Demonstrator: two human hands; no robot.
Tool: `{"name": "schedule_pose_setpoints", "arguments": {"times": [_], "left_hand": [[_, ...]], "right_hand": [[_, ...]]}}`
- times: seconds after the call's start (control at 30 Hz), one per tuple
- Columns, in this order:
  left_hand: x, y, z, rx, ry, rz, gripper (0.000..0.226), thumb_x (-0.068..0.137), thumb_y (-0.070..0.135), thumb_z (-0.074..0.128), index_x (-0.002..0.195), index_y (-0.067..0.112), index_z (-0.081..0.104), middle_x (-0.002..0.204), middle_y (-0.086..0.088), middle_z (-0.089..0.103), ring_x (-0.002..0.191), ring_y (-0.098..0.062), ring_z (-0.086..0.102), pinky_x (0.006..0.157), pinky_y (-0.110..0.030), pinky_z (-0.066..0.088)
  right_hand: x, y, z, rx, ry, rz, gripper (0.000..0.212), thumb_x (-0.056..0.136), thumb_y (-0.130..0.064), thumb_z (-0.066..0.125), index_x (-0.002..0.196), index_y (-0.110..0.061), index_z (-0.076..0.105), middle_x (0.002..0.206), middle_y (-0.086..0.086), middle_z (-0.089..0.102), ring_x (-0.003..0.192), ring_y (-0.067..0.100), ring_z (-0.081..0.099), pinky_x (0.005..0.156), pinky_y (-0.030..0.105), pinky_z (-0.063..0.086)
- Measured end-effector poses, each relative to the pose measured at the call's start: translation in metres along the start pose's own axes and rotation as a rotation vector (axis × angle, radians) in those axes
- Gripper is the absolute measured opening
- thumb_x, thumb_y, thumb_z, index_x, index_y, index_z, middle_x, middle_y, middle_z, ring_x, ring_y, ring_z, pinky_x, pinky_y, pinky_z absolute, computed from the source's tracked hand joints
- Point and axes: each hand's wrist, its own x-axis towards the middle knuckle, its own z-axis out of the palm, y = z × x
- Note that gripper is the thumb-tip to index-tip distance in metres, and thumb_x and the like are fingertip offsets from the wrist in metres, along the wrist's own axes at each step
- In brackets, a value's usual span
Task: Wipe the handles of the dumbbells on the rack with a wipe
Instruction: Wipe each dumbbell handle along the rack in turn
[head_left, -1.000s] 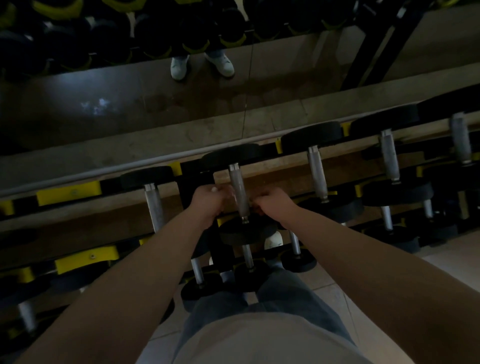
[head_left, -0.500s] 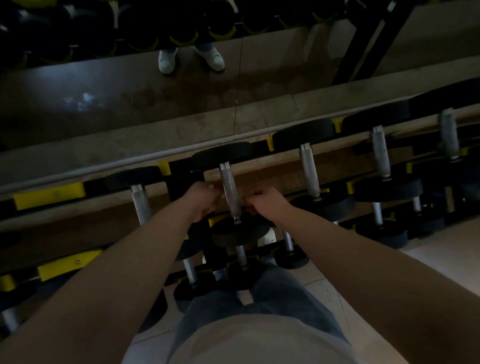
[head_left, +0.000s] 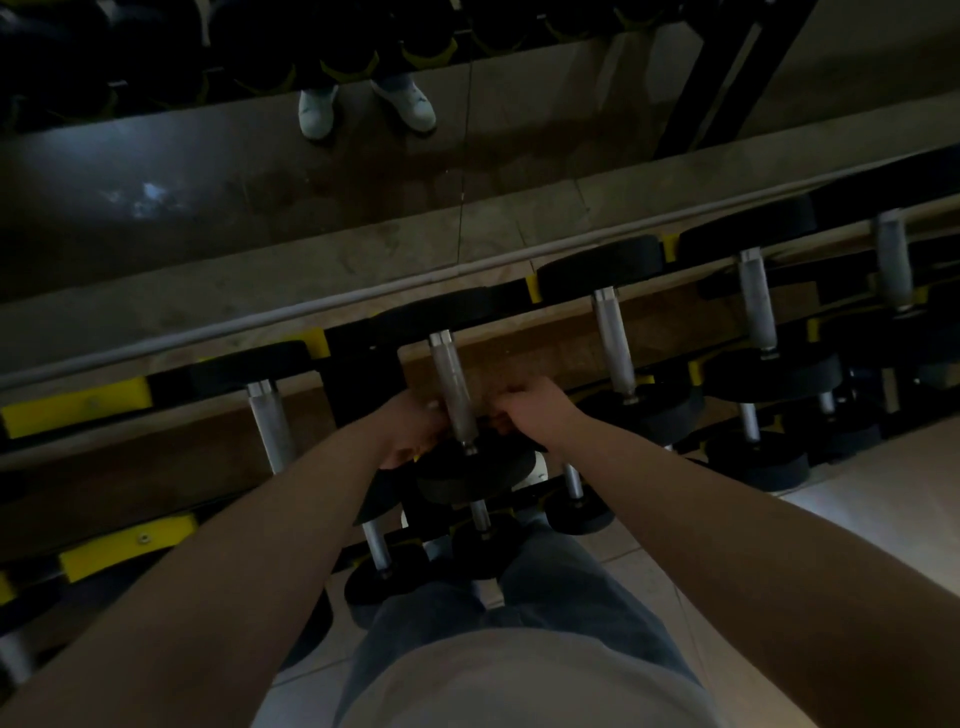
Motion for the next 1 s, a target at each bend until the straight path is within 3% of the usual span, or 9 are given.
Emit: {"name": "schedule_pose_setpoints", "arguments": {"times": [0.07, 0.17, 0.27, 0.4, 0.53, 0.7, 0.8, 0.93, 1.0], "left_hand": [[0.010, 0.010, -0.002, -0.352, 0.070, 0.032, 0.016, 0.099, 0.000, 0.050, 0.102, 0.005, 0.065, 0.087, -0.012, 0.070, 0.062, -0.014, 0.069, 0.054, -0.024, 0.056], [0.026, 0.025, -0.009, -0.592, 0.202, 0.101, 0.022, 0.101, 0.003, 0.047, 0.085, 0.009, 0.060, 0.064, -0.006, 0.059, 0.040, -0.009, 0.056, 0.039, -0.017, 0.044], [0.030, 0.013, -0.010, -0.422, 0.190, 0.097, 0.018, 0.100, 0.004, 0.048, 0.091, 0.005, 0.062, 0.069, -0.009, 0.057, 0.045, -0.010, 0.053, 0.045, -0.018, 0.044], [0.012, -0.021, -0.003, 0.249, 0.014, 0.092, 0.010, 0.096, 0.010, 0.057, 0.094, 0.012, 0.066, 0.083, -0.005, 0.067, 0.072, -0.019, 0.062, 0.062, -0.026, 0.048], [0.013, -0.007, -0.003, 0.025, 0.111, 0.065, 0.013, 0.095, 0.000, 0.055, 0.087, 0.008, 0.061, 0.067, -0.007, 0.057, 0.050, -0.013, 0.052, 0.048, -0.018, 0.044], [0.027, -0.002, -0.005, -0.364, 0.267, 0.111, 0.019, 0.095, -0.006, 0.045, 0.092, 0.002, 0.062, 0.062, -0.005, 0.050, 0.046, -0.012, 0.048, 0.049, -0.023, 0.041], [0.019, -0.019, 0.003, -0.250, 0.297, 0.108, 0.020, 0.100, 0.011, 0.045, 0.102, 0.010, 0.065, 0.065, -0.004, 0.048, 0.051, -0.013, 0.042, 0.050, -0.024, 0.033], [0.015, -0.027, -0.002, 0.031, 0.295, 0.103, 0.021, 0.100, 0.026, 0.056, 0.111, 0.014, 0.069, 0.091, -0.003, 0.059, 0.081, -0.013, 0.061, 0.064, -0.025, 0.044], [0.012, -0.019, -0.004, 0.079, 0.335, 0.148, 0.020, 0.097, 0.023, 0.060, 0.106, 0.010, 0.073, 0.088, -0.003, 0.063, 0.081, -0.013, 0.062, 0.069, -0.024, 0.045]], "right_hand": [[0.002, -0.001, 0.000, 0.019, -0.004, 0.013, 0.012, 0.097, -0.012, 0.060, 0.089, -0.015, 0.068, 0.094, 0.011, 0.071, 0.087, 0.025, 0.070, 0.092, 0.044, 0.059], [0.002, -0.001, -0.001, 0.036, -0.014, 0.022, 0.008, 0.097, -0.014, 0.061, 0.093, -0.014, 0.068, 0.093, 0.010, 0.071, 0.085, 0.022, 0.069, 0.092, 0.042, 0.059], [0.002, 0.001, 0.000, 0.028, -0.012, 0.033, 0.012, 0.097, -0.017, 0.062, 0.104, -0.010, 0.068, 0.093, 0.009, 0.072, 0.084, 0.021, 0.070, 0.091, 0.041, 0.059], [-0.001, -0.001, 0.001, 0.001, -0.002, 0.022, 0.010, 0.098, -0.015, 0.061, 0.102, -0.010, 0.068, 0.095, 0.013, 0.073, 0.084, 0.022, 0.070, 0.089, 0.040, 0.059], [-0.004, -0.003, 0.000, 0.005, -0.013, 0.012, 0.010, 0.098, -0.013, 0.059, 0.095, -0.013, 0.069, 0.100, 0.016, 0.073, 0.084, 0.022, 0.069, 0.087, 0.038, 0.057], [-0.008, -0.003, 0.001, -0.016, 0.003, -0.006, 0.017, 0.098, -0.015, 0.059, 0.108, -0.007, 0.071, 0.106, 0.018, 0.073, 0.085, 0.023, 0.069, 0.083, 0.034, 0.057], [-0.012, -0.002, 0.002, -0.024, 0.009, -0.022, 0.019, 0.098, -0.014, 0.058, 0.110, -0.006, 0.071, 0.109, 0.019, 0.072, 0.081, 0.019, 0.066, 0.071, 0.025, 0.054], [-0.014, -0.002, 0.003, -0.074, 0.015, -0.033, 0.016, 0.096, -0.014, 0.058, 0.104, -0.015, 0.072, 0.104, 0.016, 0.074, 0.098, 0.031, 0.070, 0.089, 0.041, 0.057], [-0.014, -0.003, 0.005, -0.090, 0.015, -0.040, 0.017, 0.096, -0.016, 0.058, 0.104, -0.017, 0.073, 0.102, 0.016, 0.074, 0.100, 0.032, 0.070, 0.092, 0.044, 0.056]]}}
